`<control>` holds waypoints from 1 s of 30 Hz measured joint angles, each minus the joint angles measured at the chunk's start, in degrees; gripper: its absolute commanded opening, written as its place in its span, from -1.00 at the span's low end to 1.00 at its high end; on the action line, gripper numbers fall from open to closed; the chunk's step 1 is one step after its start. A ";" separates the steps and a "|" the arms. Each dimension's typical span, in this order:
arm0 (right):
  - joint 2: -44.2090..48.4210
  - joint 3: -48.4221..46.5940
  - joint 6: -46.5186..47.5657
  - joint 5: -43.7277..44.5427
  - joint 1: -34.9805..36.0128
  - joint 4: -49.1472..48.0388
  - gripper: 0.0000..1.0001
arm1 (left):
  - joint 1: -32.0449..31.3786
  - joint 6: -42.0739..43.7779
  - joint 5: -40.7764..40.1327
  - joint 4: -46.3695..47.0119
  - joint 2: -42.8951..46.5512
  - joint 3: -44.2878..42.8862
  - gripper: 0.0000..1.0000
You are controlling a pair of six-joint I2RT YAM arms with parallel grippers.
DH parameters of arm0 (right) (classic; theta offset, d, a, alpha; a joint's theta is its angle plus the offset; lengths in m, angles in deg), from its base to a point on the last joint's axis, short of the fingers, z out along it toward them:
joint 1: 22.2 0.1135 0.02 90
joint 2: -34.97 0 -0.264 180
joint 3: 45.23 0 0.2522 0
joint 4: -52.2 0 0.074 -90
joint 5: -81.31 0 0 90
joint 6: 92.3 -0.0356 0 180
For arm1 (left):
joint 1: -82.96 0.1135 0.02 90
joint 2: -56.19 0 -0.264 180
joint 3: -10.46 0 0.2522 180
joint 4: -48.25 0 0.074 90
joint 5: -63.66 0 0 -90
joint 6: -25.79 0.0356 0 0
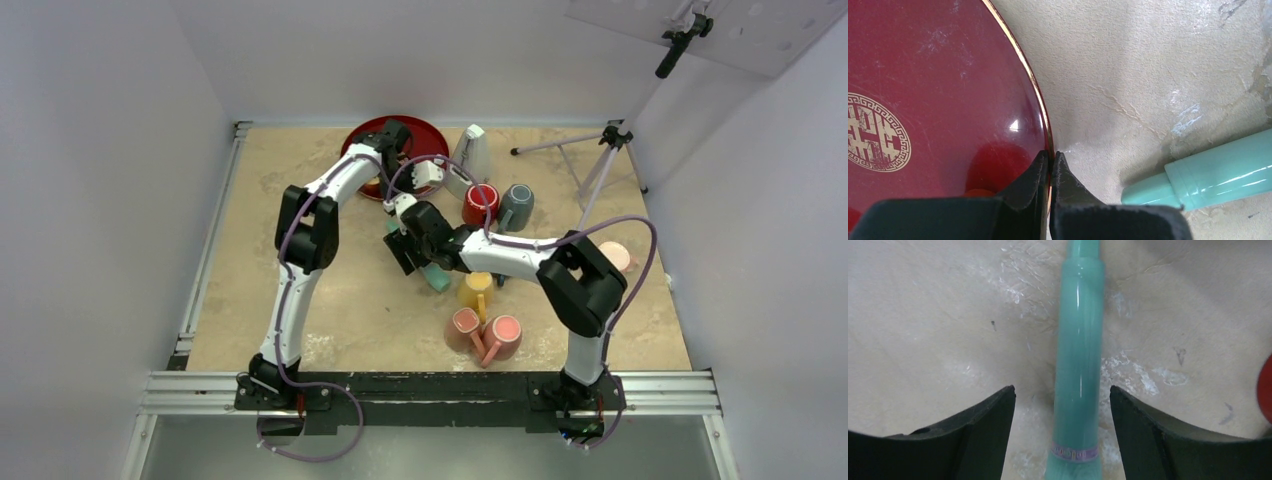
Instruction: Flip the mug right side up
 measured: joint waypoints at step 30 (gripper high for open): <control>21.31 -8.24 1.68 -20.61 -8.94 23.56 -1.00 | 0.39 3.52 -0.09 0.02 1.18 2.03 -1.00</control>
